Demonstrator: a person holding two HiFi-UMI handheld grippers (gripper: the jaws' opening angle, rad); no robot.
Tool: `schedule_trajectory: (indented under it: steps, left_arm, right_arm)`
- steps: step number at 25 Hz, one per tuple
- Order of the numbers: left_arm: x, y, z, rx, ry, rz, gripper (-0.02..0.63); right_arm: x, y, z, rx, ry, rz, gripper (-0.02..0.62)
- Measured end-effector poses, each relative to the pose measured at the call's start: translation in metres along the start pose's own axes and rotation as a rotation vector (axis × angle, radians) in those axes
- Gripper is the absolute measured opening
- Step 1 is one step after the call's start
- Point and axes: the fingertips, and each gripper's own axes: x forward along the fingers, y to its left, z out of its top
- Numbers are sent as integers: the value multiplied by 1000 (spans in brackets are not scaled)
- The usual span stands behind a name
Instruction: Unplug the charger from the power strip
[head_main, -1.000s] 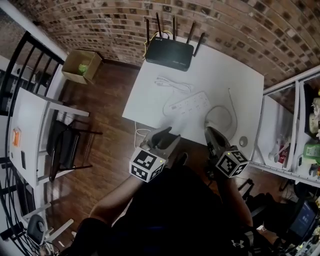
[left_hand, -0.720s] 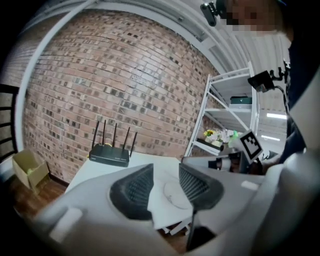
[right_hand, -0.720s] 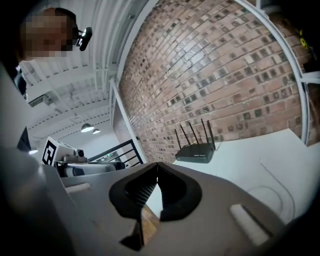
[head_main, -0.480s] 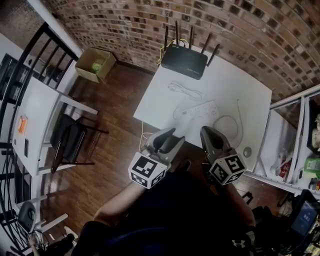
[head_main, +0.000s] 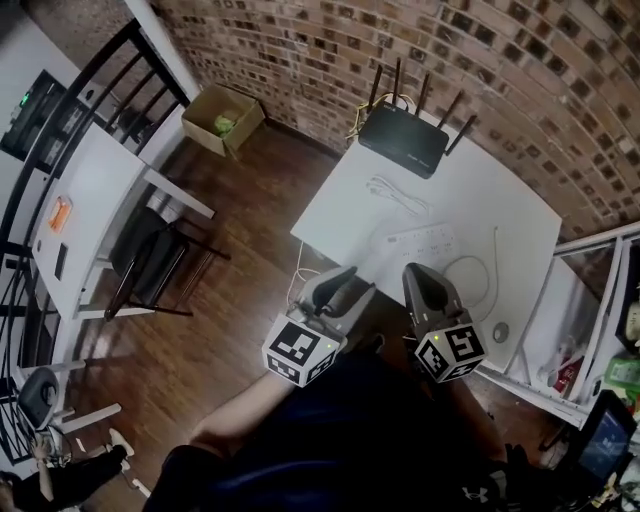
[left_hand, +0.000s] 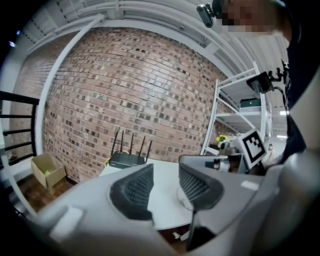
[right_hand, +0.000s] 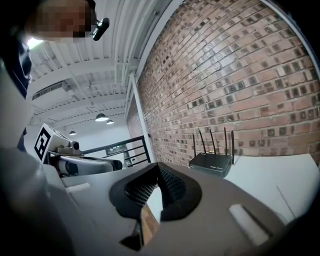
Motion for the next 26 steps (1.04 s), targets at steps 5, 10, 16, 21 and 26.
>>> schedule_trajectory:
  steps: [5, 10, 16, 21, 26]
  left_arm:
    - [-10, 9, 1, -10, -12, 42, 158]
    - [-17, 19, 6, -7, -31, 63, 158]
    - [-17, 23, 7, -23, -38, 67, 158]
    - [-20, 28, 6, -32, -38, 64, 158]
    - [-23, 34, 6, -36, -33, 55, 158]
  right_arm:
    - [7, 12, 0, -26, 16, 36, 11]
    - [14, 20, 1, -53, 18, 47, 11]
    - [19, 23, 2, -80, 32, 48, 11]
    - [25, 29, 0, -87, 39, 48, 11]
    - [32, 33, 0, -91, 41, 42, 11]
